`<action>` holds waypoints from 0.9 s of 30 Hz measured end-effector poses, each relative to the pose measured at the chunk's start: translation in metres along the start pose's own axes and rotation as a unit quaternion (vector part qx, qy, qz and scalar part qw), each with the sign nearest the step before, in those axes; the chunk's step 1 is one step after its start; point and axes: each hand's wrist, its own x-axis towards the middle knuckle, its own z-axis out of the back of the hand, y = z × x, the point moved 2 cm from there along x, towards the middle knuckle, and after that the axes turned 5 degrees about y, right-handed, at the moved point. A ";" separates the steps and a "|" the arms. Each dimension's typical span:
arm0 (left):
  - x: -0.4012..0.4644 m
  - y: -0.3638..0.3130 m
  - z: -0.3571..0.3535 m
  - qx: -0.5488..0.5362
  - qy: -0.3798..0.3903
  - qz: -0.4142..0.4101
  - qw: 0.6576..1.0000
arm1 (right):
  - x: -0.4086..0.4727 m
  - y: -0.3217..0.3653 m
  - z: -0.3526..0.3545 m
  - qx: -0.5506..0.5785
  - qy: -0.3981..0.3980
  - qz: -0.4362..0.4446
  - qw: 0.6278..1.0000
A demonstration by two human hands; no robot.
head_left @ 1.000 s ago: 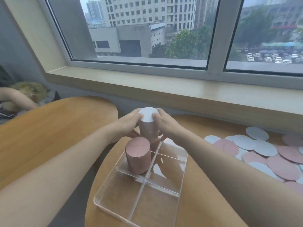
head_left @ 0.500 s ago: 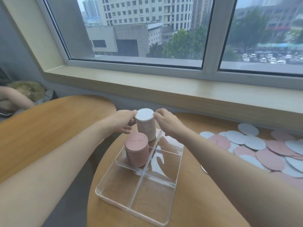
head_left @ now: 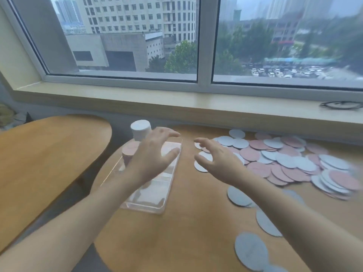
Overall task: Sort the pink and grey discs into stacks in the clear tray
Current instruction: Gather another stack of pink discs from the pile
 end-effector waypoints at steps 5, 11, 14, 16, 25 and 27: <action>-0.026 -0.039 -0.078 -0.040 0.065 -0.042 0.996 | -0.071 -0.047 0.009 -0.050 0.018 -0.054 0.997; -0.039 -0.072 -0.145 -0.083 0.116 -0.074 0.987 | -0.137 -0.094 0.017 -0.058 -0.005 -0.111 0.992; -0.044 -0.084 -0.170 -0.086 0.113 -0.083 0.986 | -0.162 -0.108 0.018 -0.086 -0.015 -0.104 0.991; -0.047 -0.089 -0.182 -0.083 0.106 -0.078 0.988 | -0.171 -0.121 0.017 -0.091 -0.024 -0.104 0.990; -0.001 -0.079 -0.195 -0.065 0.043 -0.018 0.997 | -0.159 -0.161 0.026 -0.058 -0.082 -0.141 0.985; 0.012 -0.077 -0.201 -0.076 0.040 -0.010 0.996 | -0.151 -0.169 0.029 -0.060 -0.096 -0.149 0.982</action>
